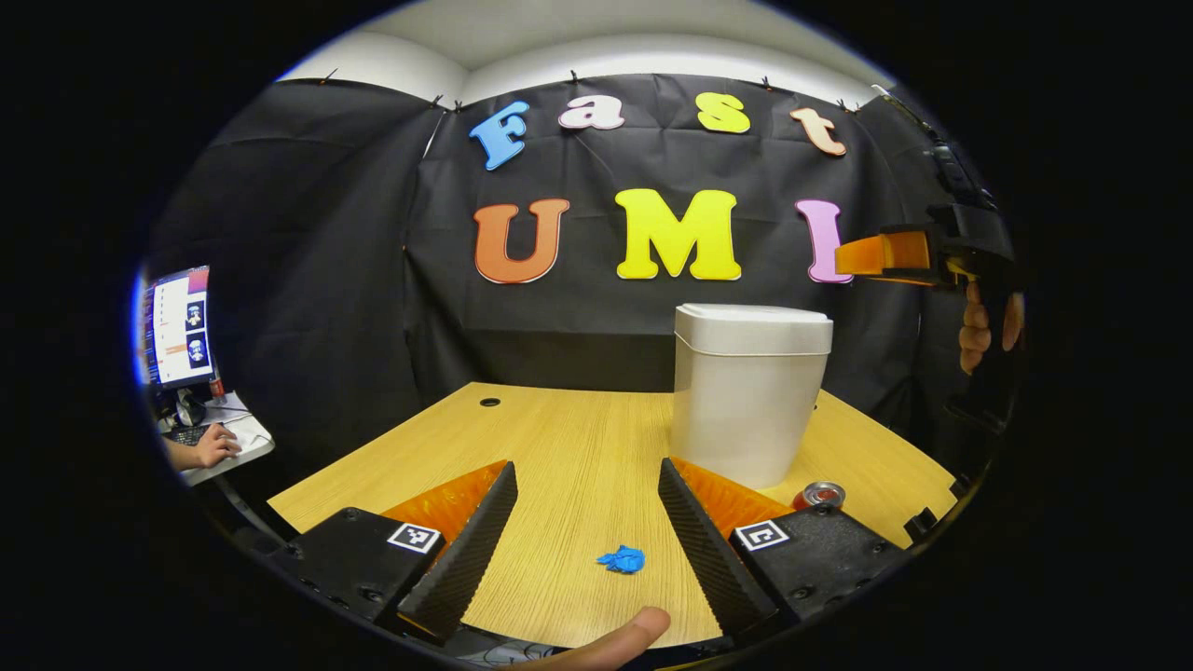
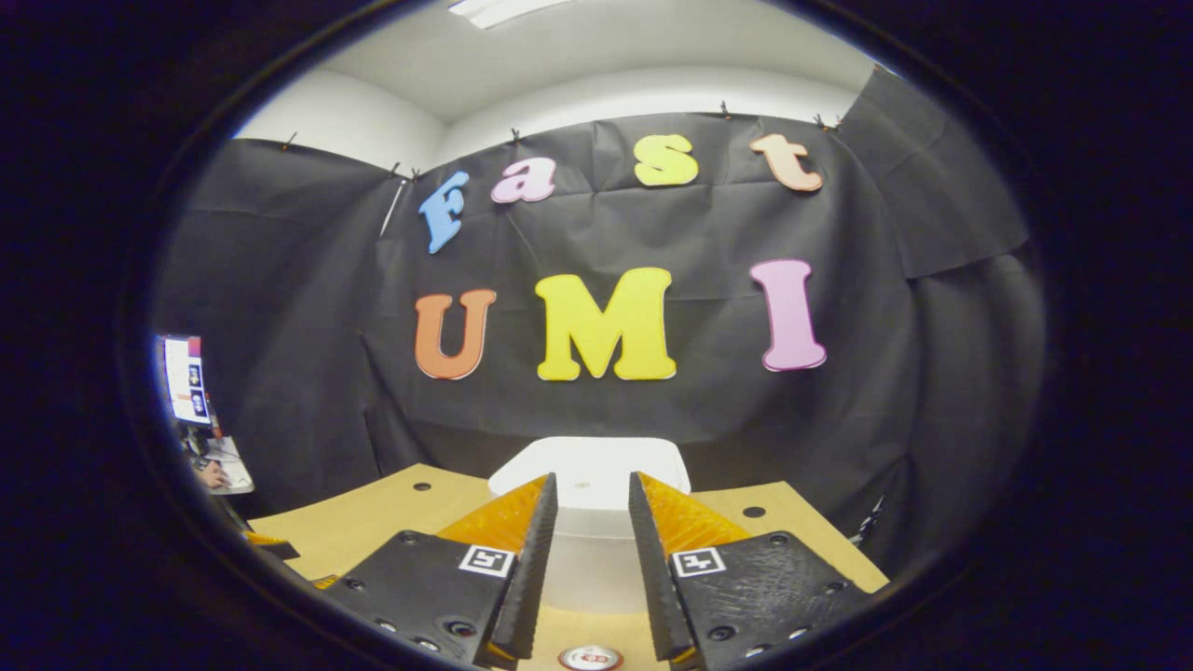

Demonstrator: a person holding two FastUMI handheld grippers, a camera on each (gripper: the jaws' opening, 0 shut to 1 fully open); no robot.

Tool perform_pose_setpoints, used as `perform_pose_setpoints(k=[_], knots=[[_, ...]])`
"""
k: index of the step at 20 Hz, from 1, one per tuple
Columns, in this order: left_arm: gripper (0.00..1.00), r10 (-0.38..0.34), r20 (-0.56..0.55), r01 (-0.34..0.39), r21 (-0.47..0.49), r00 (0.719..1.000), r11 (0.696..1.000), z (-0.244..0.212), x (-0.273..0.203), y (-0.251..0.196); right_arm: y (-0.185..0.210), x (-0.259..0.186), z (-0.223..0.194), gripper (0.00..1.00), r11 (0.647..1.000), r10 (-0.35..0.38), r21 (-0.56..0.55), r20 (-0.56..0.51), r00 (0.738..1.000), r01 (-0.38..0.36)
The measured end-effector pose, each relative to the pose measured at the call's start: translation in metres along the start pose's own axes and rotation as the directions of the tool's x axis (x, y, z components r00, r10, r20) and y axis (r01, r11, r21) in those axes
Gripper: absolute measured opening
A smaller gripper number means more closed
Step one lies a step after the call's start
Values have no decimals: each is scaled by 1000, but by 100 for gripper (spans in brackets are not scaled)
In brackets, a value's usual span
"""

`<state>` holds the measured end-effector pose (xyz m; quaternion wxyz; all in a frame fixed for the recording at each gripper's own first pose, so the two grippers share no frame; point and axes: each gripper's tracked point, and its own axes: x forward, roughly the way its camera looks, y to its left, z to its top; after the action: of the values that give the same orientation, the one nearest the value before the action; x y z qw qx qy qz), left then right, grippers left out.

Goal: Press the lid of the desktop garbage bin to open it, pick up the crumpled paper on the desktop and throw it into the bin, then pick up the pop can on the desktop and drop it into the bin, and finally close the garbage bin lid.

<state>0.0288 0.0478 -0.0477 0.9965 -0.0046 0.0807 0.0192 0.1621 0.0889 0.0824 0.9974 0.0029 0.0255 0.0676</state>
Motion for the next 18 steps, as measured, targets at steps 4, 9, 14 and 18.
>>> perform_pose_setpoints(k=[4,9,14,18], knots=[[99,21,-3,-21,-4,1000,1000,0,2,11,1,32,0,10,1000,-6,8,-36,999,7],[99,35,-22,-35,-36,999,999,-4,7,23,8,65,-20,0,999,-20,-52,-154,988,12],[99,42,-47,-45,-43,998,998,-10,12,27,15,90,-30,0,999,-26,-52,-206,978,16],[99,42,-52,-44,-40,998,998,-11,12,27,13,101,-45,0,998,-38,-54,-279,960,24]])
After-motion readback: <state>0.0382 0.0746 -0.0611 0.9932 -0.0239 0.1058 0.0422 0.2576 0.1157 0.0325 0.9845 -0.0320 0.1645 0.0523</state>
